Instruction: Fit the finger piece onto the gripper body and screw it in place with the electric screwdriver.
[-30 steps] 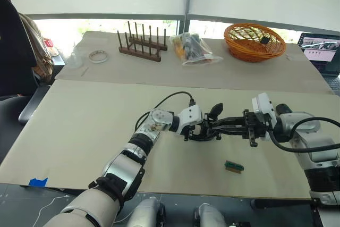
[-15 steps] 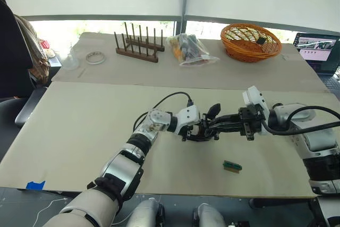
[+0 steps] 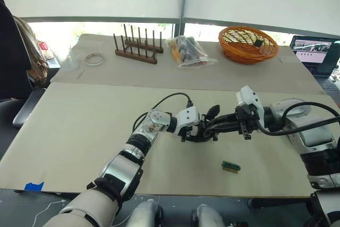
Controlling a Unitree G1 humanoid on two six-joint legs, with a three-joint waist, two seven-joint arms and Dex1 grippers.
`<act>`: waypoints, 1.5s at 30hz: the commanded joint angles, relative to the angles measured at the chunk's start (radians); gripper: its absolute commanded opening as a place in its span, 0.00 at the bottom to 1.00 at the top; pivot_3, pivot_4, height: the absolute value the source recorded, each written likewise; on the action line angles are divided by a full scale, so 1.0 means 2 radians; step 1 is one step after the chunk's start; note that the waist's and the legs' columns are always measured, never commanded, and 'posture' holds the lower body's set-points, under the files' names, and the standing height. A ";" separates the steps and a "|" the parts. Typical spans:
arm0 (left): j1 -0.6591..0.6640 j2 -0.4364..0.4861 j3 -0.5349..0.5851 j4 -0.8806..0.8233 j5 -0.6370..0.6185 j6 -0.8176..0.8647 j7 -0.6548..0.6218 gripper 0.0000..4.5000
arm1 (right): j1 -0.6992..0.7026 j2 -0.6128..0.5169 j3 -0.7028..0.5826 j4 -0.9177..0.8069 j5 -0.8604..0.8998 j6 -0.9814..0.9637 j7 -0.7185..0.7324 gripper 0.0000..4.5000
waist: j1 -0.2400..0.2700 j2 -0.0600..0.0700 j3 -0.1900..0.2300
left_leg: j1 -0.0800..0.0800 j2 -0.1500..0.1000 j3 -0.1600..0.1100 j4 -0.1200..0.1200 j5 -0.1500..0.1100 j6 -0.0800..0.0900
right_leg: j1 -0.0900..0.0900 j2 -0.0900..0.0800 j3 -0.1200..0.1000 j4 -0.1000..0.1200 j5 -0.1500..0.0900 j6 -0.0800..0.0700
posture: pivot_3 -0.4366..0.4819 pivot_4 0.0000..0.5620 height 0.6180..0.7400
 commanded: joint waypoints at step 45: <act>0.007 0.009 -0.004 -0.018 0.006 -0.008 -0.006 0.51 | 0.018 -0.001 -0.117 -0.065 0.060 0.038 -0.066 0.66 | 0.001 0.008 0.003 | -0.004 0.000 0.000 0.000 -0.001 0.000 | -0.002 -0.002 -0.007 0.000 0.001 -0.001 | 0.48 0.27 1.00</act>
